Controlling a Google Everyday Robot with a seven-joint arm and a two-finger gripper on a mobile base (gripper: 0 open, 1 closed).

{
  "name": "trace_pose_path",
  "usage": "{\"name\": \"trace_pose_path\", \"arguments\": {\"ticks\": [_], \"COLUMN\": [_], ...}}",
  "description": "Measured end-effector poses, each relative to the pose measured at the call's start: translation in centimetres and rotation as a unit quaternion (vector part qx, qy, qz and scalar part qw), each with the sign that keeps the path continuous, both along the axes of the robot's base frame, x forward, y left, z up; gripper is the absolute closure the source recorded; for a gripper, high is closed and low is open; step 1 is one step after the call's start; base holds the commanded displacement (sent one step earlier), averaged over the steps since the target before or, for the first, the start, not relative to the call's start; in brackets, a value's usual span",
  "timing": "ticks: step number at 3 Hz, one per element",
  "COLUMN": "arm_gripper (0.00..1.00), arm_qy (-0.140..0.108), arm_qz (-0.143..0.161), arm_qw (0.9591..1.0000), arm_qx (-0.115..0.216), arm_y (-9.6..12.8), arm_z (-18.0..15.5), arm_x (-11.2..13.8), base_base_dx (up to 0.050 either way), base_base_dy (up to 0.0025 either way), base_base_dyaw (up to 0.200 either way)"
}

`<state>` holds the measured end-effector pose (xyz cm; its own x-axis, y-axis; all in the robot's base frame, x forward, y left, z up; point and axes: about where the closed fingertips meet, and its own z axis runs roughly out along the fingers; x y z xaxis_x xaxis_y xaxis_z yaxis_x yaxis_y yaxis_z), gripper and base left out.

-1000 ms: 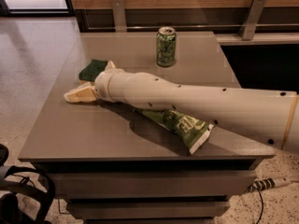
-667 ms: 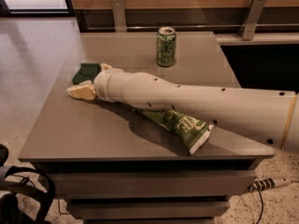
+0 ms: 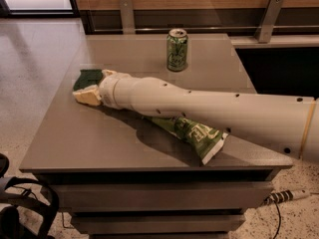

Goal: Pick sponge

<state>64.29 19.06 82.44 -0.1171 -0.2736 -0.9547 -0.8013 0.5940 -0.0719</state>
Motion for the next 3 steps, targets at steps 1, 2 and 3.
{"name": "trace_pose_path", "arguments": {"ticks": [1, 2, 3], "arm_gripper": [0.92, 1.00, 1.00], "arm_qy": [0.000, -0.001, -0.016], "arm_qz": [0.001, 0.011, 0.035], "arm_qw": [1.0000, 0.9999, 0.9993], "arm_qx": [0.000, 0.000, 0.003], "arm_y": [0.2, 0.2, -0.6], "arm_z": [0.1, 0.5, 2.0], "arm_x": [-0.1, 0.2, 1.1], "base_base_dx": [0.000, 0.000, 0.000], "base_base_dy": [0.00000, 0.00000, 0.00000], "base_base_dyaw": [0.000, 0.000, 0.000]}}
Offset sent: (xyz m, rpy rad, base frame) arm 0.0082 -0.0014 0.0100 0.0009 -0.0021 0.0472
